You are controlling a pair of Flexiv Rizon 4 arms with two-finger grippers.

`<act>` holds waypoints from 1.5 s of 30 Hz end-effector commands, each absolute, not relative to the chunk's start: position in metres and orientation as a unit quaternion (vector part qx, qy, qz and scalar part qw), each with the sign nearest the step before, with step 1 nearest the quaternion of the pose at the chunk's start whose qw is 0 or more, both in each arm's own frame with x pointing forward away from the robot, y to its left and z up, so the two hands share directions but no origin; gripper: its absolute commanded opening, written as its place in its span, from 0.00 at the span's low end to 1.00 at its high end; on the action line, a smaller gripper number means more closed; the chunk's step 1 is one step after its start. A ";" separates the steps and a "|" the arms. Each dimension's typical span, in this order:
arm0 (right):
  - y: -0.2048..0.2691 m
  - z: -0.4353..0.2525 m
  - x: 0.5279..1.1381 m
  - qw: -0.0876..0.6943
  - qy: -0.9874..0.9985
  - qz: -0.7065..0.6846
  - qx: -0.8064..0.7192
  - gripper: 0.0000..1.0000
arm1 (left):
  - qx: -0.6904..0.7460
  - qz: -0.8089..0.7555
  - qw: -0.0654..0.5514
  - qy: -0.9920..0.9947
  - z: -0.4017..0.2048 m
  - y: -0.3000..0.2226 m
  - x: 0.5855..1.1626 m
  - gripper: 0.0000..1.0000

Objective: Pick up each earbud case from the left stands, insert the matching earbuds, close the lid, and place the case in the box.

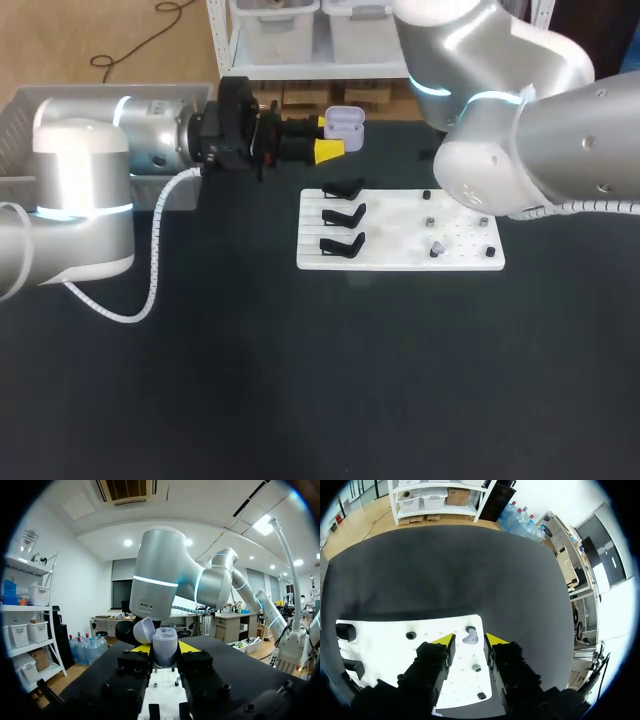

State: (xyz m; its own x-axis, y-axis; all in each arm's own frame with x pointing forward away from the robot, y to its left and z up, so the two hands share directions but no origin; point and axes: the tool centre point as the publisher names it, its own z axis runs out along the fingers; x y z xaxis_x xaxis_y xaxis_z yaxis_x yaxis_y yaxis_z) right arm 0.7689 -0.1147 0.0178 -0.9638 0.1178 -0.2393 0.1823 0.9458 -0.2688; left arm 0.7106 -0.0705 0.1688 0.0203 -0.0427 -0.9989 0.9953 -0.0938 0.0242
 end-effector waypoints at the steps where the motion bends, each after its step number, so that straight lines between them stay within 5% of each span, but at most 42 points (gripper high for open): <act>1: -0.117 0.016 0.766 0.120 0.979 -0.147 0.077 0.36 | 0.517 -0.526 0.494 0.460 0.168 -0.070 0.709 0.00; 23: -0.119 0.011 0.771 0.127 0.975 -0.165 0.075 0.30 | 0.517 -0.526 0.494 0.460 0.168 -0.070 0.709 0.00; 34: -0.121 0.009 0.774 0.125 0.975 -0.168 0.075 0.15 | 0.517 -0.526 0.494 0.460 0.168 -0.070 0.709 0.00; 38: -0.121 0.008 0.774 0.123 0.975 -0.168 0.073 0.03 | 0.517 -0.526 0.494 0.460 0.168 -0.070 0.709 0.00; 45: -0.123 0.009 0.773 0.119 0.976 -0.169 0.072 0.00 | 0.517 -0.526 0.494 0.460 0.168 -0.070 0.709 0.00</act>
